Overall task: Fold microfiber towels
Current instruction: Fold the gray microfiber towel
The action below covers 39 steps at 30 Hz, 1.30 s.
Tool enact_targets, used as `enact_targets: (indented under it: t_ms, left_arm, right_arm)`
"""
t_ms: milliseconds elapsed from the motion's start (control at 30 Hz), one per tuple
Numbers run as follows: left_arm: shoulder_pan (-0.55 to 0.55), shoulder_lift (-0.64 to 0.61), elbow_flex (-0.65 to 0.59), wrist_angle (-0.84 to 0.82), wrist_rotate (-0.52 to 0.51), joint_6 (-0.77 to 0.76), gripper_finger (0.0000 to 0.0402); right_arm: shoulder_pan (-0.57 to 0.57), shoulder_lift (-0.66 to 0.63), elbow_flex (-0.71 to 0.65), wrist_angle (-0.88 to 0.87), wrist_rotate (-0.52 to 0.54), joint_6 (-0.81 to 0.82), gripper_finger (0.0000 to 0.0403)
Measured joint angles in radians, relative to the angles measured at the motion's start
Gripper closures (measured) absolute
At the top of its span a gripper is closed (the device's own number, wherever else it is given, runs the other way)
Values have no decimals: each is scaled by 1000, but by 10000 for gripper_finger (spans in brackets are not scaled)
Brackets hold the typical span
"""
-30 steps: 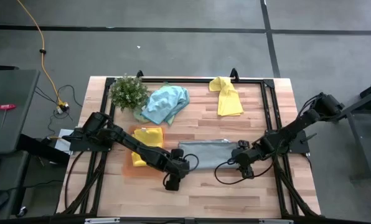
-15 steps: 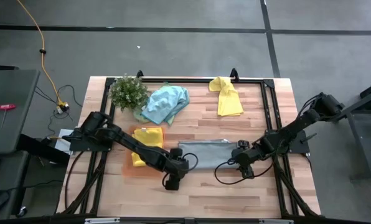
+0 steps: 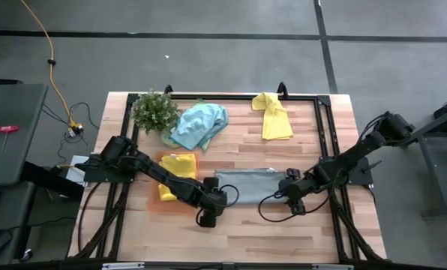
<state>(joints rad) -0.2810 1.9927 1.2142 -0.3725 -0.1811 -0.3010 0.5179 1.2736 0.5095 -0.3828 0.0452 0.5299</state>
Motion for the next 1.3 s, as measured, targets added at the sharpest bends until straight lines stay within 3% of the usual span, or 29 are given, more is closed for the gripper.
enact_targets:
  t_ms: [367,833,1000,1300]
  left_arm:
    - [-1,16,4,-5,-9,-4,216]
    - [1,19,2,-14,12,-10,216]
    - [2,19,2,-14,13,-10,216]
    - [2,19,1,-14,15,-20,216]
  right_arm:
    - [0,42,0,29,-10,-138,151]
    - [49,25,68,24,12,-35,151]
    - [97,62,68,8,80,-7,151]
    - [145,162,69,14,112,12,155]
